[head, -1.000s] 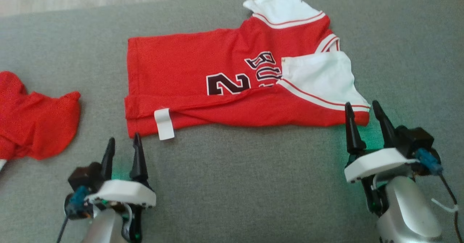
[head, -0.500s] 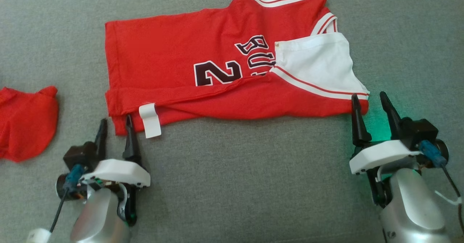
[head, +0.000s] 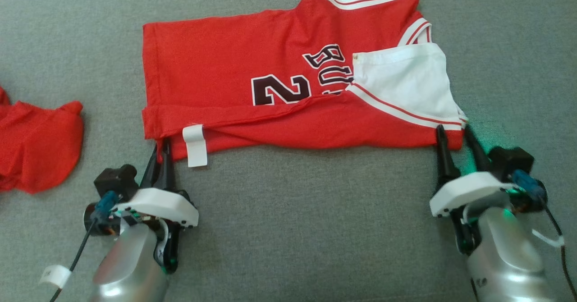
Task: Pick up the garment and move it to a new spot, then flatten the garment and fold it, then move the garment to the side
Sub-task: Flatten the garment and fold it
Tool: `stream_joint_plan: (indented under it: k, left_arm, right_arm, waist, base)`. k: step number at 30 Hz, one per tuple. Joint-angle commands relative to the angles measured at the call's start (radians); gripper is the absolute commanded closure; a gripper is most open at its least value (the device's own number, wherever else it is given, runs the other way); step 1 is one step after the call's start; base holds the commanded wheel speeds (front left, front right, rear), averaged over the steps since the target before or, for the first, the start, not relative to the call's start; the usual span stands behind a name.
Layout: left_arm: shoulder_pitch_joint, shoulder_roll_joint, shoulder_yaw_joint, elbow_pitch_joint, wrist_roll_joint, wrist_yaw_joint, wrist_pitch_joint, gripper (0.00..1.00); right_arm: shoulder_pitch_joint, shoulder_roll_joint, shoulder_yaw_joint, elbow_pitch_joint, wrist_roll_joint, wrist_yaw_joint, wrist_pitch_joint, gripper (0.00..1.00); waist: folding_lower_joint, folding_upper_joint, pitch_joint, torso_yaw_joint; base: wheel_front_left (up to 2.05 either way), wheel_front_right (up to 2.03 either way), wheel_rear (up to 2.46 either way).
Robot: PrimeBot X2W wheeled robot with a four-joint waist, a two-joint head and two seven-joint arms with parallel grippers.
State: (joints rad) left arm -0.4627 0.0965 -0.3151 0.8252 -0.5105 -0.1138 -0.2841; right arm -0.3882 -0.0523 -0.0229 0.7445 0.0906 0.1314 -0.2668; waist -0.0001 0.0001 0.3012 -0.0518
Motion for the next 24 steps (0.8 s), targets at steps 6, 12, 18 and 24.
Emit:
stream_joint_plan:
  k: [6, 12, 18, 24]
  left_arm:
    - [0.029, -0.022, 0.031, -0.060, 0.014, -0.017, 0.022, 1.00]
    - [0.024, -0.005, 0.127, -0.187, 0.061, -0.017, 0.022, 1.00]
    - [0.023, 0.035, 0.197, -0.225, 0.106, -0.017, 0.022, 1.00]
    - [0.131, 0.028, 0.202, -0.150, 0.100, -0.017, 0.022, 1.00]
  right_arm:
    - [-0.023, 0.002, 0.051, 0.024, 0.050, -0.001, 0.005, 1.00]
    - [-0.055, 0.002, 0.024, -0.040, 0.136, -0.001, 0.005, 1.00]
    - [-0.117, -0.005, 0.006, -0.017, 0.145, -0.001, 0.005, 1.00]
    - [-0.078, -0.032, 0.050, 0.065, 0.199, -0.001, 0.011, 1.00]
  waist:
    - [0.0001, -0.0001, -0.009, 0.009]
    - [0.0001, -0.0001, -0.044, 0.015]
    - [0.0001, -0.0001, -0.126, 0.010]
    - [0.0001, -0.0001, -0.219, 0.011]
  base:
    - [0.00, 0.00, 0.00]
    - [0.00, 0.00, 0.00]
    - [0.00, 0.00, 0.00]
    - [0.00, 0.00, 0.00]
